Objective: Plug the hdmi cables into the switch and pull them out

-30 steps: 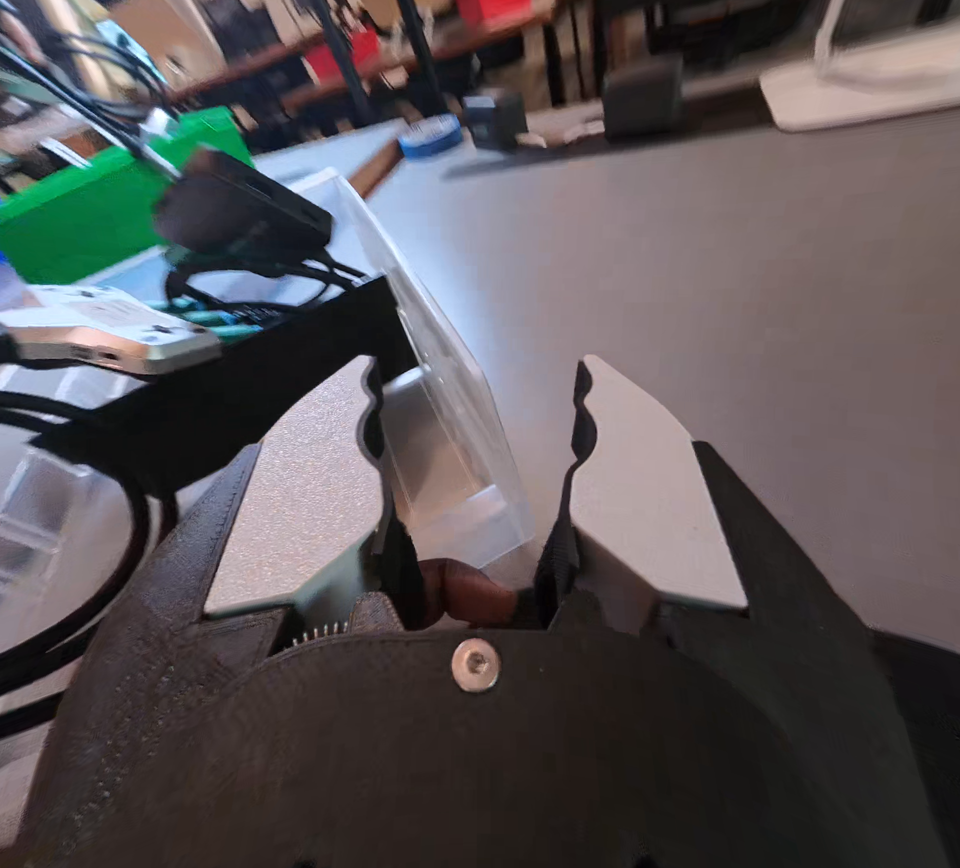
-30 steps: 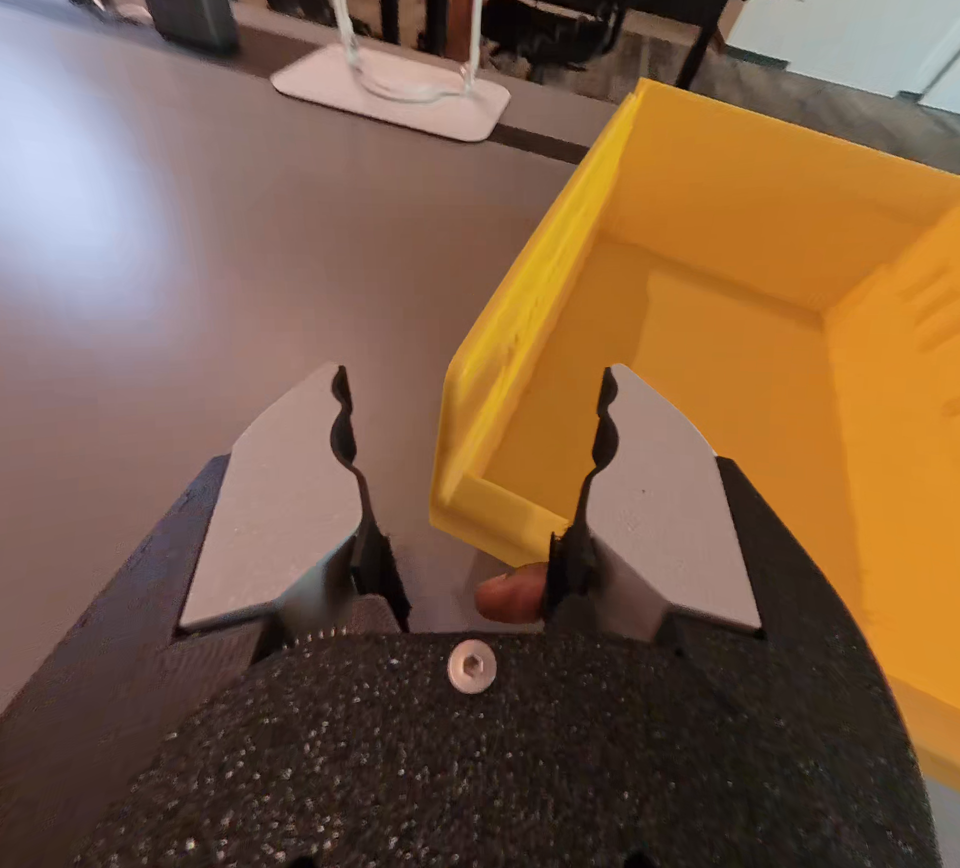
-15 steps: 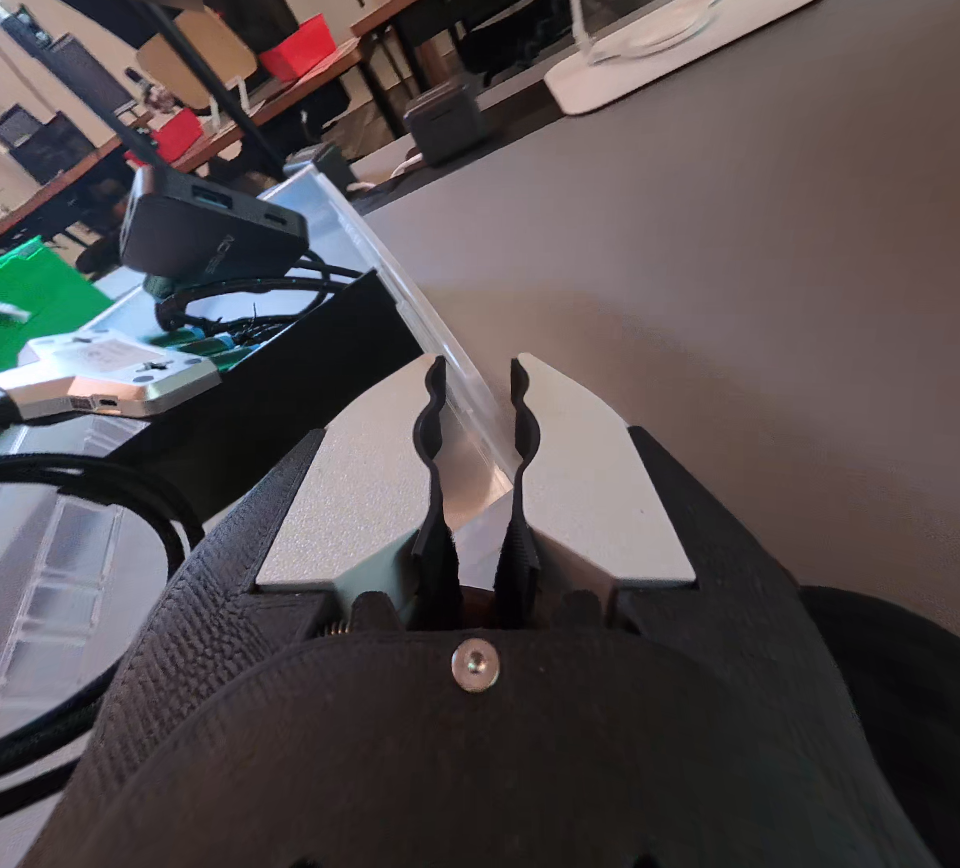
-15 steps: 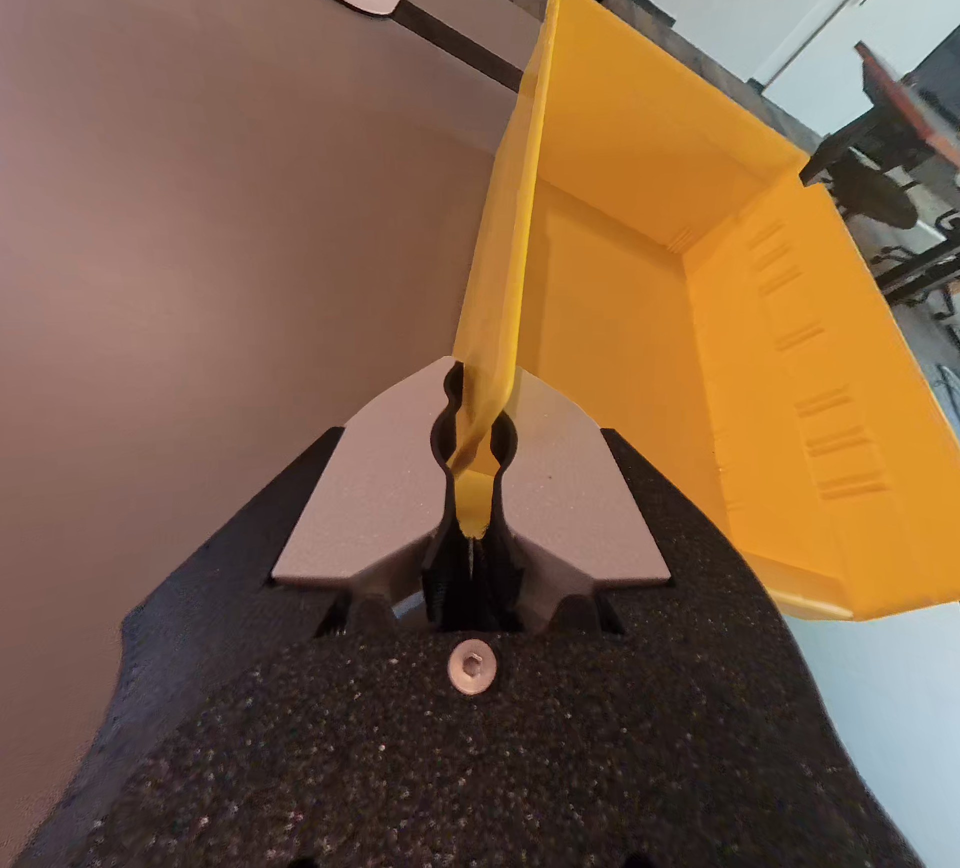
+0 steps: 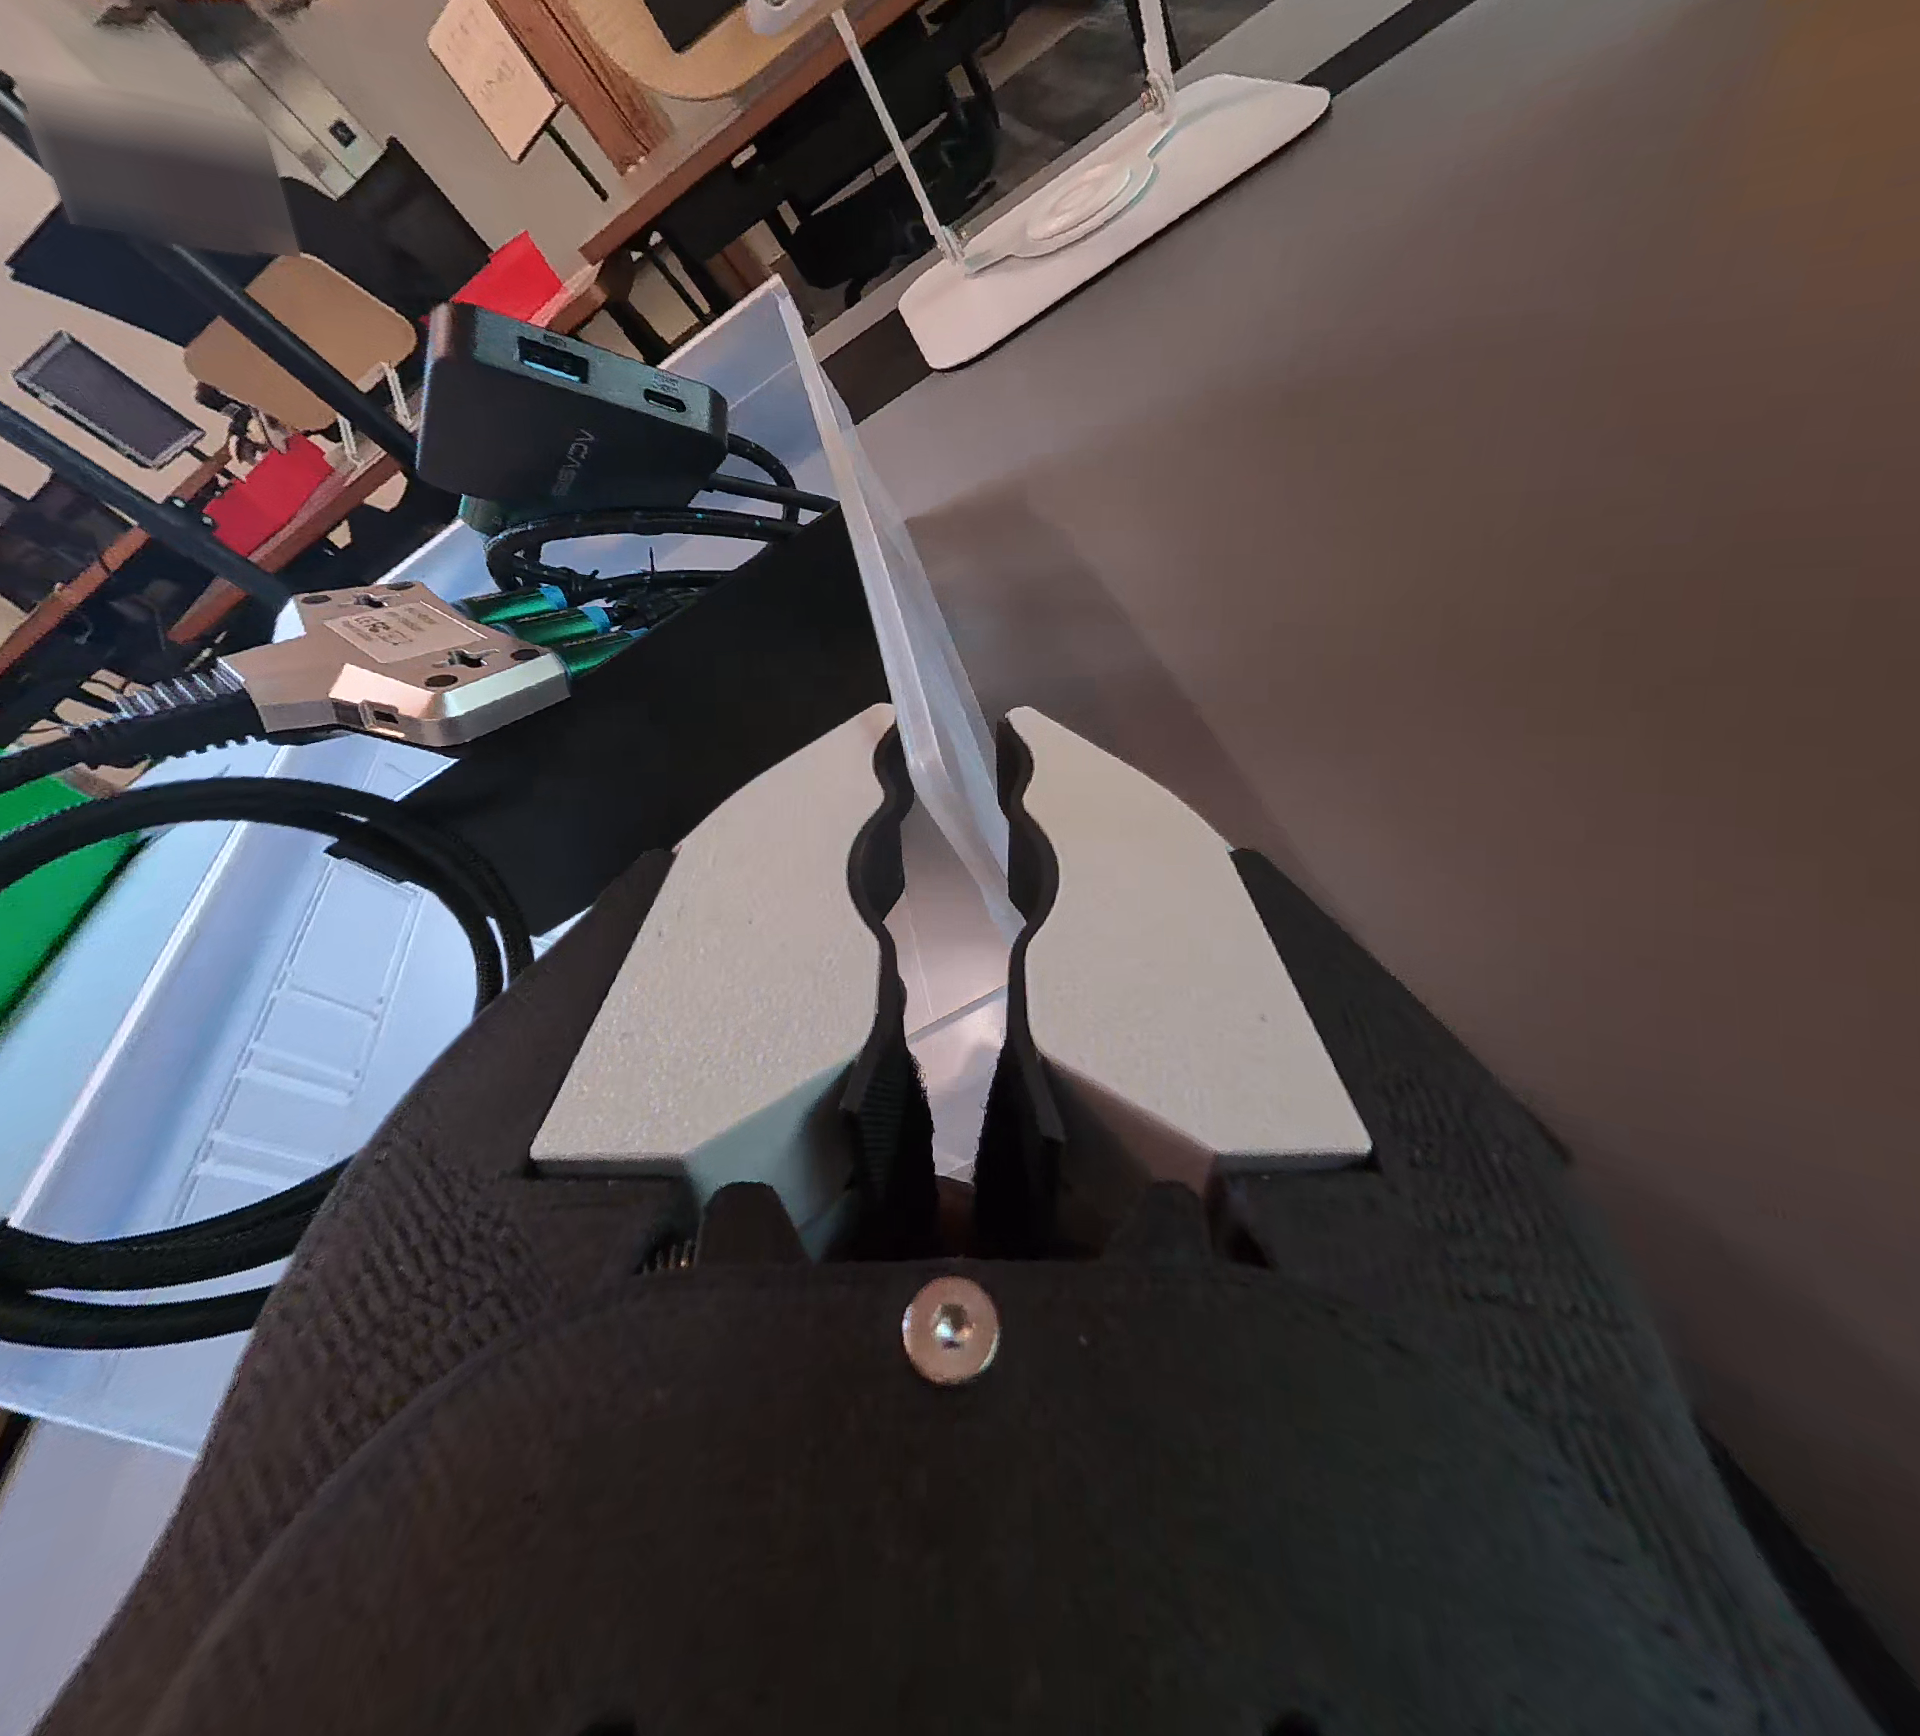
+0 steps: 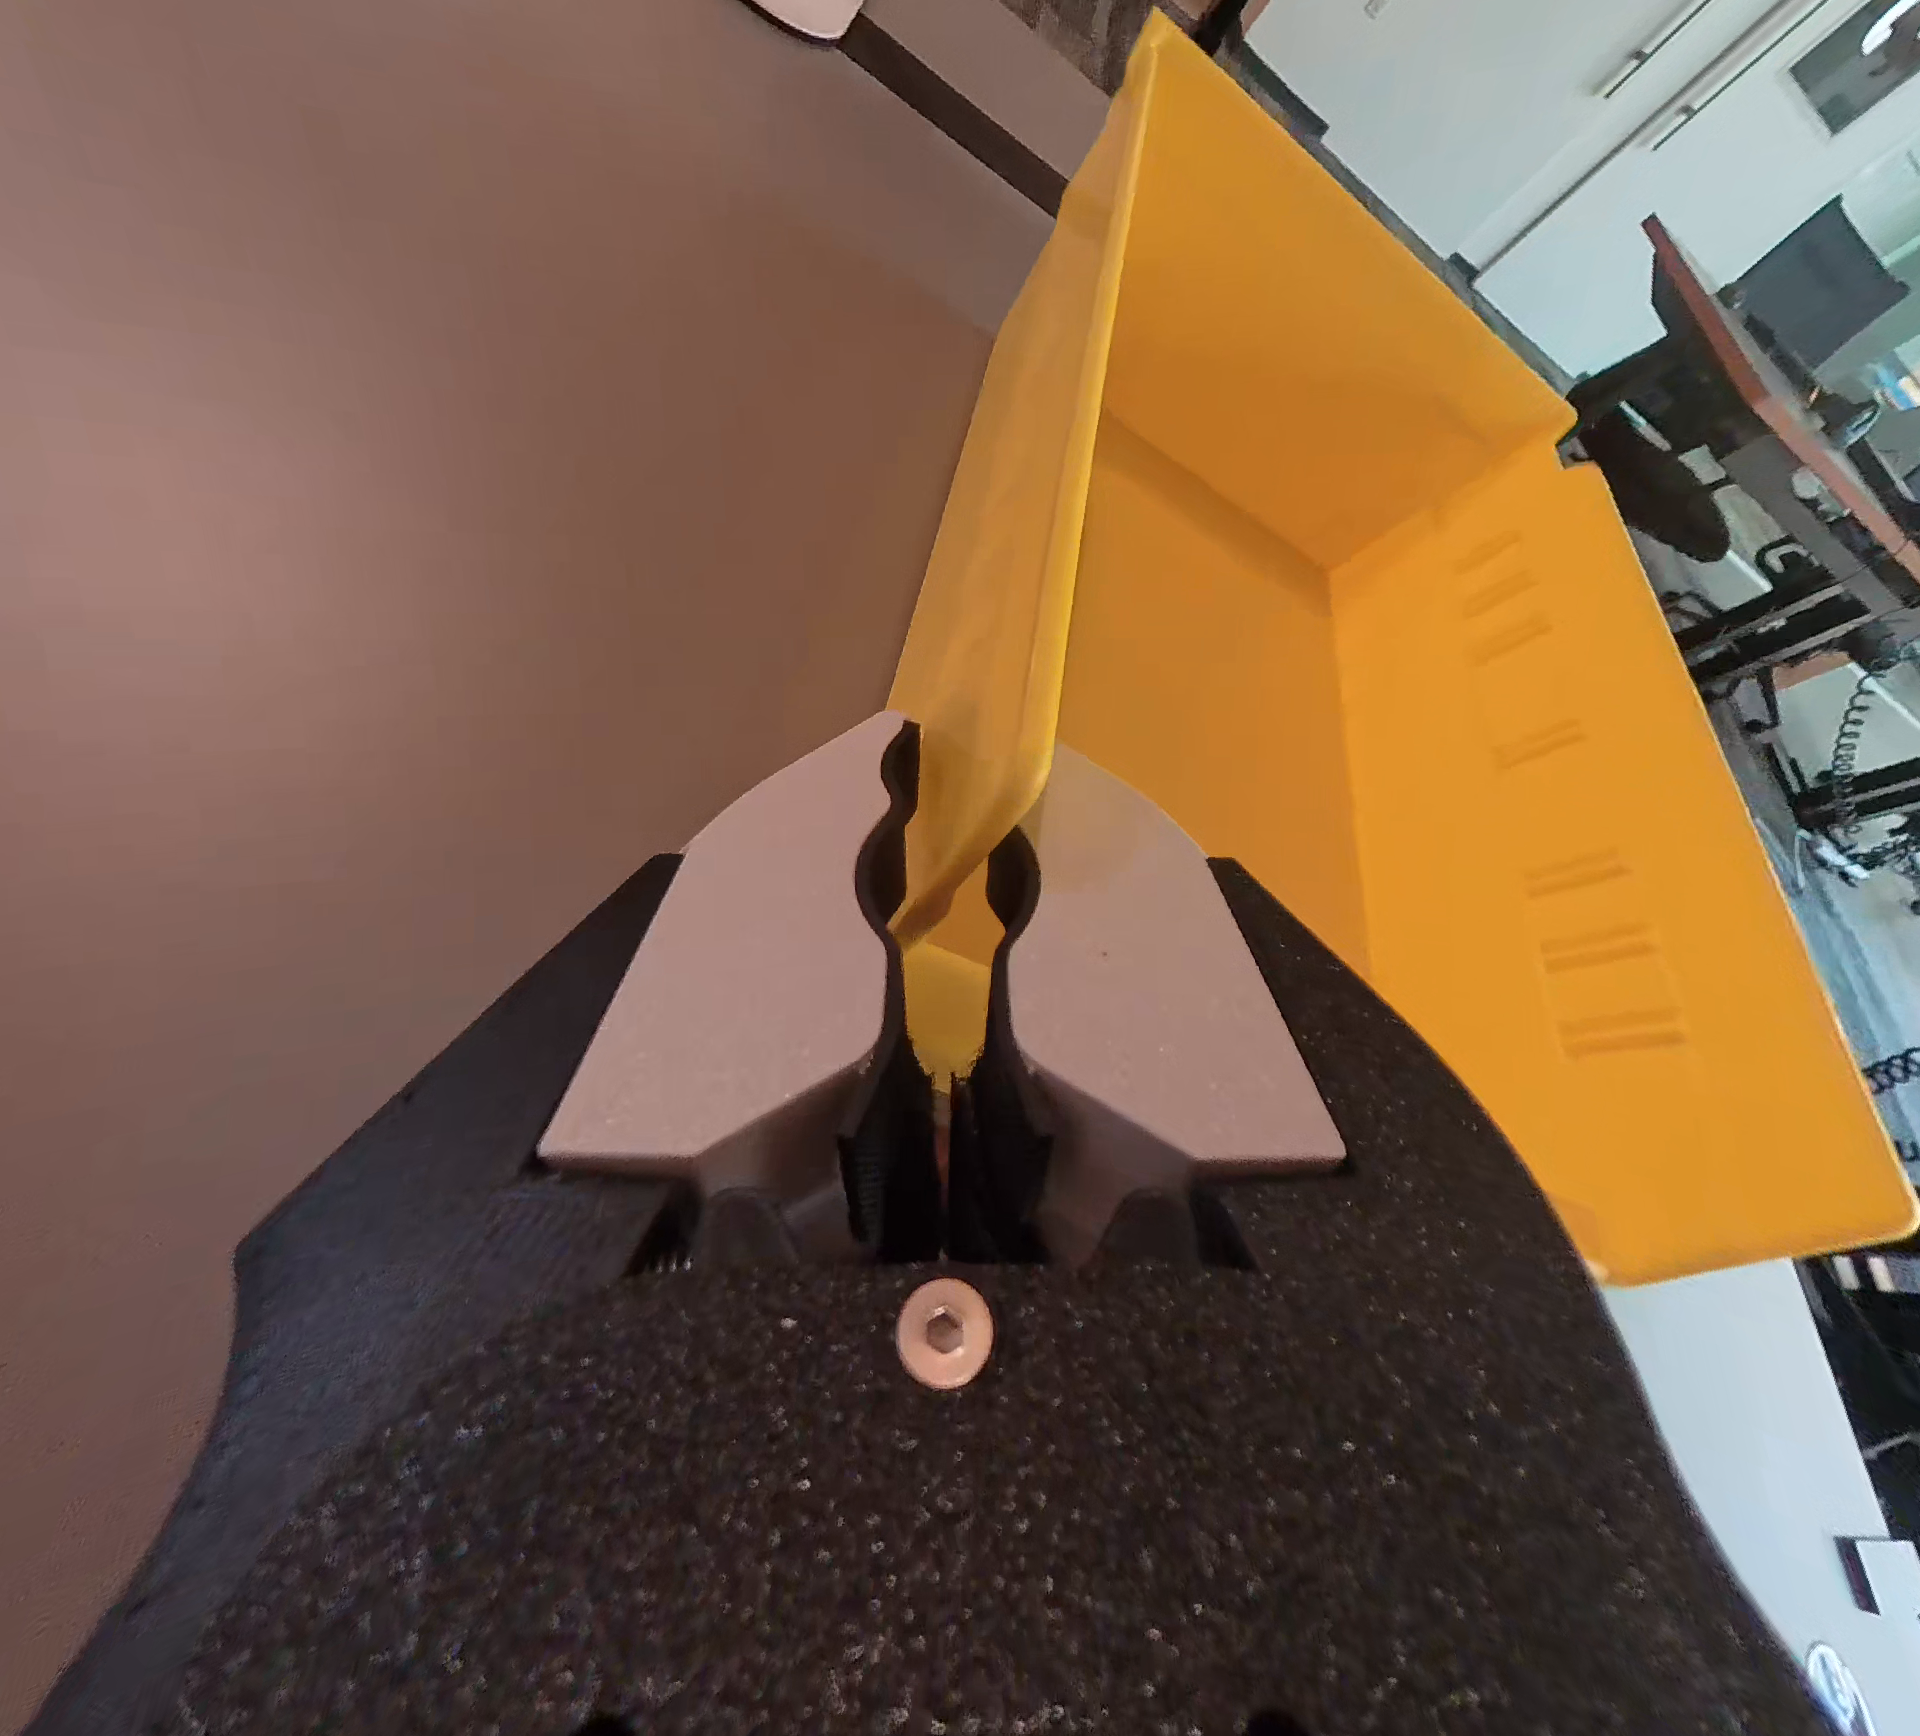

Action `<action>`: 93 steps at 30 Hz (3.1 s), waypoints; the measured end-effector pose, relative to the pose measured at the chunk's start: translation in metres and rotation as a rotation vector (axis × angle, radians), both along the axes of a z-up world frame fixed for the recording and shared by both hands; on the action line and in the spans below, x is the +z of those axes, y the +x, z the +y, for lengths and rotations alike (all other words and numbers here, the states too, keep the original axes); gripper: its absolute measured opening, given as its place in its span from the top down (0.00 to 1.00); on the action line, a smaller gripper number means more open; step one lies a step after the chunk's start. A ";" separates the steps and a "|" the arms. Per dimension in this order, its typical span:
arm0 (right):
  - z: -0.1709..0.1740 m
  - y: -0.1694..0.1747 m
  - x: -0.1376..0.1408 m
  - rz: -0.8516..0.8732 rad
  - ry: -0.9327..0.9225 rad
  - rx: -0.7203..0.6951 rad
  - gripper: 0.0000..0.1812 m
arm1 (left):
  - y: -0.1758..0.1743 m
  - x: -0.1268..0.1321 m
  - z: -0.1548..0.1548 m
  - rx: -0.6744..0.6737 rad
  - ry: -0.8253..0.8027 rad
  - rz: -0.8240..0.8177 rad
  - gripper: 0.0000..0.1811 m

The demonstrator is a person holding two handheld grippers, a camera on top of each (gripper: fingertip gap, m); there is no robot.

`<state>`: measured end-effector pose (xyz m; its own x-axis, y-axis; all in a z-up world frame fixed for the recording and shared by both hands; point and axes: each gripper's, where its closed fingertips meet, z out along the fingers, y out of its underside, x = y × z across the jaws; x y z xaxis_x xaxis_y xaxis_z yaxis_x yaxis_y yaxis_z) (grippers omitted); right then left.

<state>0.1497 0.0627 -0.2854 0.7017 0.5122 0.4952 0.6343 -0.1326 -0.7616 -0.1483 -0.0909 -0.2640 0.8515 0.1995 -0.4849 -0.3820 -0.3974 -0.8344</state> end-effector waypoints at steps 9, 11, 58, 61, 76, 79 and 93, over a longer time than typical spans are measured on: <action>0.007 0.009 0.000 0.027 -0.012 0.007 0.94 | -0.013 0.001 -0.004 0.064 0.002 0.066 0.93; 0.006 0.007 0.009 0.045 0.016 0.037 0.92 | -0.010 0.001 -0.002 0.025 0.001 0.049 0.91; -0.079 -0.102 0.073 0.434 0.387 0.822 0.69 | -0.212 0.074 -0.036 -0.126 -1.135 0.206 0.89; -0.078 -0.100 0.074 0.430 0.395 0.812 0.69 | -0.212 0.089 -0.045 -0.124 -1.199 0.258 0.89; -0.079 -0.096 0.078 0.428 0.426 0.801 0.69 | -0.252 0.201 -0.026 0.028 -1.659 0.911 0.89; -0.078 -0.093 0.080 0.448 0.423 0.797 0.70 | -0.259 0.213 -0.027 0.064 -1.589 0.949 0.89; -0.088 -0.104 0.071 0.408 0.370 0.874 0.70 | -0.184 0.215 -0.048 0.056 -0.391 0.401 0.89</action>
